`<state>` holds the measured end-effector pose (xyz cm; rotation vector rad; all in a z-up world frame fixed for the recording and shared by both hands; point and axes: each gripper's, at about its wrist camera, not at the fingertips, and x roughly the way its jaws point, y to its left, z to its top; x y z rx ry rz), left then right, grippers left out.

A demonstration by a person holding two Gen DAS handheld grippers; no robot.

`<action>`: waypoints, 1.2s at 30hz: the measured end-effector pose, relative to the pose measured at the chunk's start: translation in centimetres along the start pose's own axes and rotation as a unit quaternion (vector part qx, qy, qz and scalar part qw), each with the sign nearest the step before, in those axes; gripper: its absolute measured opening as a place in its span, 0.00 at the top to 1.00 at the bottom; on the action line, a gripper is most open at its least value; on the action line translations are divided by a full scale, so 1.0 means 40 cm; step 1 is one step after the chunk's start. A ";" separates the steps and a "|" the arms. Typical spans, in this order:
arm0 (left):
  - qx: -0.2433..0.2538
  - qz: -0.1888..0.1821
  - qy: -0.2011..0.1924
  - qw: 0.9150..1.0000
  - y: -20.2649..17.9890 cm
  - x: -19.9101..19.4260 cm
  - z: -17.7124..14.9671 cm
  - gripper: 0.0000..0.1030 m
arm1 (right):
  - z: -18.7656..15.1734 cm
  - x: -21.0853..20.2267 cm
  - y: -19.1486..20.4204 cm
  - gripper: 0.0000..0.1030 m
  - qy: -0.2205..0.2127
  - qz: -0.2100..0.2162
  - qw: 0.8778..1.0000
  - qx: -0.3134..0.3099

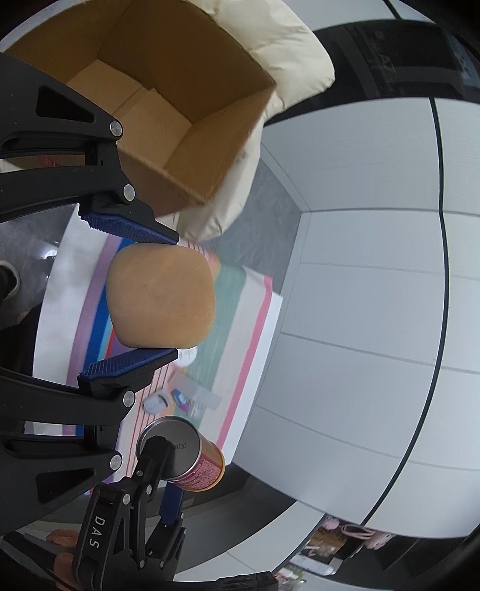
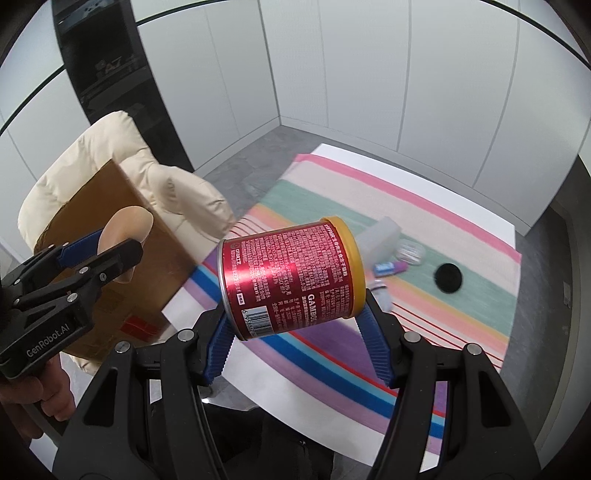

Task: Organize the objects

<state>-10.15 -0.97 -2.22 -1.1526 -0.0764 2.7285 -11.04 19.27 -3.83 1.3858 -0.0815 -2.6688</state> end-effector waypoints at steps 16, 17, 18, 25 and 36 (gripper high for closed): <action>-0.053 0.043 -0.007 0.998 0.179 -0.062 -0.019 0.46 | 0.034 0.043 0.173 0.37 0.003 0.026 0.999 -0.045; -0.055 0.048 -0.007 0.997 0.188 -0.065 -0.021 0.46 | 0.036 0.046 0.183 0.37 0.004 0.028 0.999 -0.046; -0.055 0.055 -0.009 0.997 0.195 -0.073 -0.024 0.45 | 0.039 0.049 0.196 0.37 0.003 0.031 0.998 -0.050; -0.071 0.086 -0.017 0.994 0.272 -0.113 -0.045 0.45 | 0.043 0.069 0.271 0.37 0.007 0.040 0.997 -0.068; -0.094 0.117 -0.014 0.988 0.357 -0.156 -0.086 0.42 | 0.050 0.081 0.397 0.37 0.004 0.067 0.993 -0.100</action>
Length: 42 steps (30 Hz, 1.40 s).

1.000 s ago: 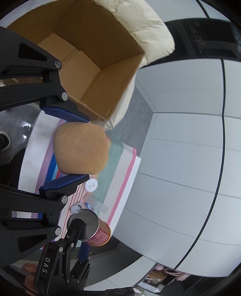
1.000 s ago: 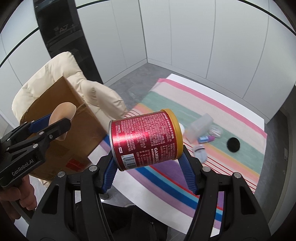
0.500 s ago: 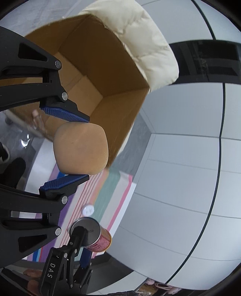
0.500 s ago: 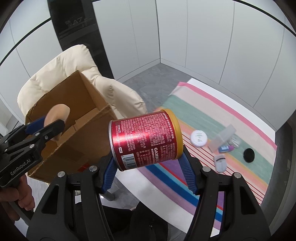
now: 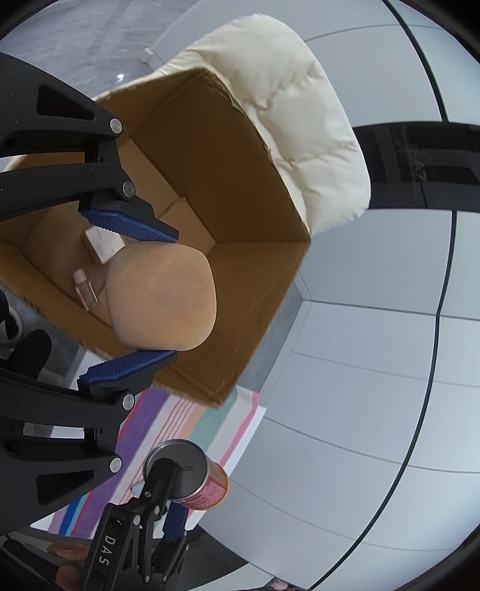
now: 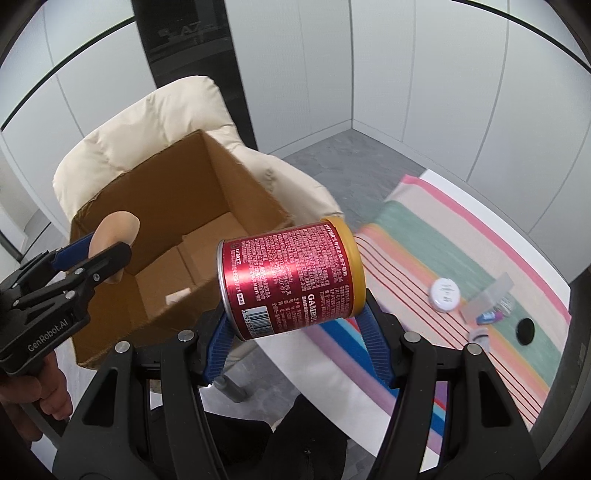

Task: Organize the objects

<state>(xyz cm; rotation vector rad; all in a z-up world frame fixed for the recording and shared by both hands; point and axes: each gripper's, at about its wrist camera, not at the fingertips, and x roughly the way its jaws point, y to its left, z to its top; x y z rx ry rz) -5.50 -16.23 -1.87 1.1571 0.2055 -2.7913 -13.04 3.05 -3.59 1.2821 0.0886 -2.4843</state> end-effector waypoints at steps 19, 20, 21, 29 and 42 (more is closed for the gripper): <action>-0.041 0.082 -0.034 0.995 0.186 -0.085 -0.028 0.00 | 0.040 0.049 0.208 0.37 -0.005 0.029 0.998 -0.062; -0.041 0.084 -0.034 0.995 0.195 -0.087 -0.030 0.00 | 0.041 0.051 0.219 0.37 -0.005 0.031 0.997 -0.065; -0.041 0.085 -0.034 0.995 0.203 -0.088 -0.032 0.00 | 0.042 0.055 0.232 0.37 -0.005 0.033 0.997 -0.067; -0.051 0.103 -0.028 0.993 0.273 -0.107 -0.060 0.00 | 0.047 0.088 0.320 0.37 0.002 0.048 0.995 -0.089; -0.076 0.122 -0.021 0.989 0.361 -0.126 -0.089 0.00 | 0.052 0.115 0.414 0.21 0.003 0.045 0.994 -0.100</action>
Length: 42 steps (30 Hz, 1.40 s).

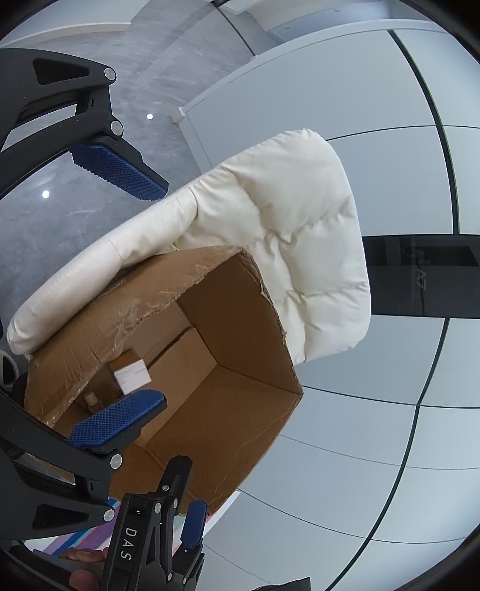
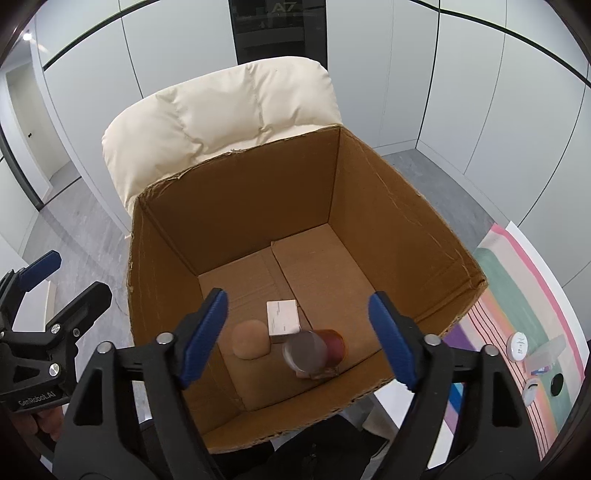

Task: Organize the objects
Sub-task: 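Open the left tool over the cardboard box while the right tool releases the red can inside, then move both open tools back from the cardboard box toward the table items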

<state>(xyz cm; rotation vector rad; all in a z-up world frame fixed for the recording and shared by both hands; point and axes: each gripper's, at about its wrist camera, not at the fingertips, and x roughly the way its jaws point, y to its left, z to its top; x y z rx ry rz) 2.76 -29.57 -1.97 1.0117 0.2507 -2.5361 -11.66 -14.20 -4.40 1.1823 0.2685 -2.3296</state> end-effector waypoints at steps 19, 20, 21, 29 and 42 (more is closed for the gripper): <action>0.008 -0.015 0.009 1.000 -0.069 0.030 0.012 0.00 | -0.013 0.000 -0.064 0.06 0.004 -0.020 1.000 0.017; 0.009 -0.016 0.009 1.000 -0.076 0.032 0.014 0.00 | -0.015 -0.003 -0.074 0.06 0.003 -0.021 1.000 0.021; 0.011 -0.018 0.009 1.000 -0.086 0.034 0.015 0.00 | -0.017 -0.006 -0.084 0.06 0.003 -0.022 0.999 0.025; 0.025 -0.029 0.012 0.999 -0.156 0.051 0.022 0.00 | -0.036 -0.035 -0.163 0.00 -0.007 -0.041 0.998 0.045; 0.053 -0.061 0.017 0.997 -0.301 0.068 0.029 0.00 | -0.081 -0.073 -0.304 0.00 -0.004 -0.071 0.994 0.081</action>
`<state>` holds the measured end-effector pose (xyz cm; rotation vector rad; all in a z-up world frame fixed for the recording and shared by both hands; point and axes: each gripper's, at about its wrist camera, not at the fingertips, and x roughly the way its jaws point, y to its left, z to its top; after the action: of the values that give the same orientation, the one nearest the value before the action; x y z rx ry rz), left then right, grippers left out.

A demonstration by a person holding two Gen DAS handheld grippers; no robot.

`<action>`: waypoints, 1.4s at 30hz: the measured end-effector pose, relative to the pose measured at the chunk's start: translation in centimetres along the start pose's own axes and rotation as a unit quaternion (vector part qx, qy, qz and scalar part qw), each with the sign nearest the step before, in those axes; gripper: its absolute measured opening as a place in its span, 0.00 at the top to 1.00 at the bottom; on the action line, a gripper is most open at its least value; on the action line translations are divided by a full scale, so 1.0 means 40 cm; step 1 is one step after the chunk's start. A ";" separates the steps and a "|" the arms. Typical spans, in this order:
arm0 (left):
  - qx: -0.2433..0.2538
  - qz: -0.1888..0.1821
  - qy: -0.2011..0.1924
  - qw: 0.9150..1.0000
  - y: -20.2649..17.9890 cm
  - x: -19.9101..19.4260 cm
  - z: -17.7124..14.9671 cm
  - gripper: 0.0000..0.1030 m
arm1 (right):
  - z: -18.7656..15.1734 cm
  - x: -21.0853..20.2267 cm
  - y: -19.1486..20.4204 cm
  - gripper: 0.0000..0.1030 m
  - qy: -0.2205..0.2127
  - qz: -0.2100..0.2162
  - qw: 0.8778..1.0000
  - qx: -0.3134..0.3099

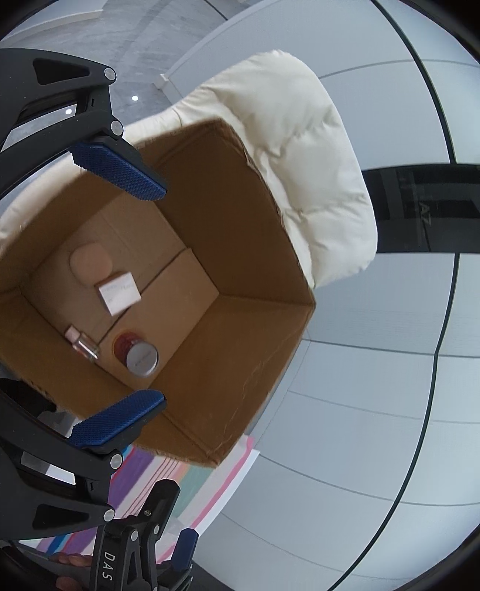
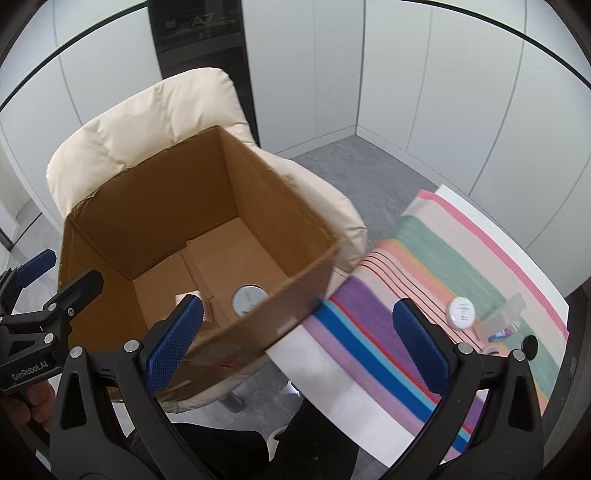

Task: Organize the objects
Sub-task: 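Move both open tools back from the cardboard box toward the table items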

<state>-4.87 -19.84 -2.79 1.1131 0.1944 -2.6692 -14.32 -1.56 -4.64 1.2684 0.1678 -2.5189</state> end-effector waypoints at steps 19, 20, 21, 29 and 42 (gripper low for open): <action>0.042 -0.037 0.004 0.998 -0.168 0.034 0.019 0.00 | -0.039 -0.031 -0.169 0.00 0.001 -0.028 0.999 0.043; 0.044 -0.039 0.004 0.998 -0.177 0.035 0.020 0.00 | -0.042 -0.033 -0.179 0.00 0.002 -0.030 0.998 0.046; 0.045 -0.042 0.004 0.998 -0.187 0.036 0.022 0.00 | -0.044 -0.037 -0.188 0.00 0.001 -0.032 0.998 0.049; 0.064 -0.062 0.005 0.996 -0.270 0.044 0.030 0.00 | -0.073 -0.062 -0.260 0.00 0.001 -0.051 0.997 0.064; 0.096 -0.091 0.005 0.991 -0.404 0.056 0.029 0.00 | -0.124 -0.103 -0.385 0.00 0.000 -0.079 0.992 0.096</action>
<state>-11.59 -4.94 -3.09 1.2206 0.0424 -2.8954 -13.31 15.11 -4.88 1.3757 0.0264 -2.7250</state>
